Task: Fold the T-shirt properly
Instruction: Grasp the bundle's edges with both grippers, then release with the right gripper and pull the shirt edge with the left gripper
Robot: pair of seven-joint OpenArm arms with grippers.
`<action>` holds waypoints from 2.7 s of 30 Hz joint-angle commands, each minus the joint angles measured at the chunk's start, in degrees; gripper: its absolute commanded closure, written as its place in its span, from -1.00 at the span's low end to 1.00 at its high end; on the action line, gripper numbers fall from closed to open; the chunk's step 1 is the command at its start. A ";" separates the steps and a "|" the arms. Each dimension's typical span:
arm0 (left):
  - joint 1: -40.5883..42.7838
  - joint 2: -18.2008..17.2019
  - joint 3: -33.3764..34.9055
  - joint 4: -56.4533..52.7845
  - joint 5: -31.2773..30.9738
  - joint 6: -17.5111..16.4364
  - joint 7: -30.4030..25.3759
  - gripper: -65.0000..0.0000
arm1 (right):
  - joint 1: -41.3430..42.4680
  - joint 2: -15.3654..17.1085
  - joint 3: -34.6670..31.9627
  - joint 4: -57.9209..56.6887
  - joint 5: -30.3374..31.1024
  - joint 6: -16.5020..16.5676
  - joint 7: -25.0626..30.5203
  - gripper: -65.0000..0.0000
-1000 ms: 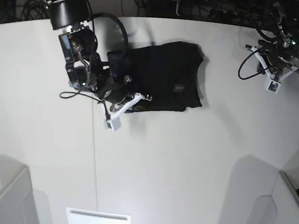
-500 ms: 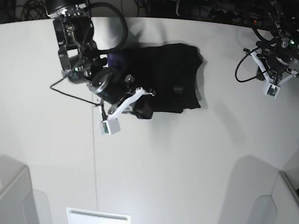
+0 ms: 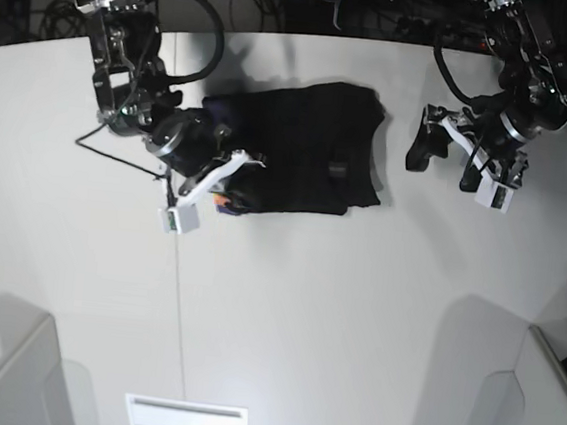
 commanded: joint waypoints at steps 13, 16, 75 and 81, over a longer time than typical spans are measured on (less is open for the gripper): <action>-6.00 1.14 16.35 -13.06 -1.73 0.50 -0.77 -0.85 | -5.71 0.21 13.14 1.27 0.78 8.30 1.00 1.00; -7.23 1.14 18.46 -16.66 -1.47 1.81 -0.77 -0.85 | -6.94 0.21 15.43 1.27 0.78 9.18 1.00 1.00; -36.86 -14.95 92.57 -24.84 44.86 -0.52 -18.35 1.00 | -26.90 -2.34 29.58 2.07 0.25 10.50 1.00 1.00; -35.01 -11.87 92.57 -25.10 50.05 -0.52 -21.08 1.00 | -26.72 -3.04 27.21 1.89 0.25 10.14 1.00 1.00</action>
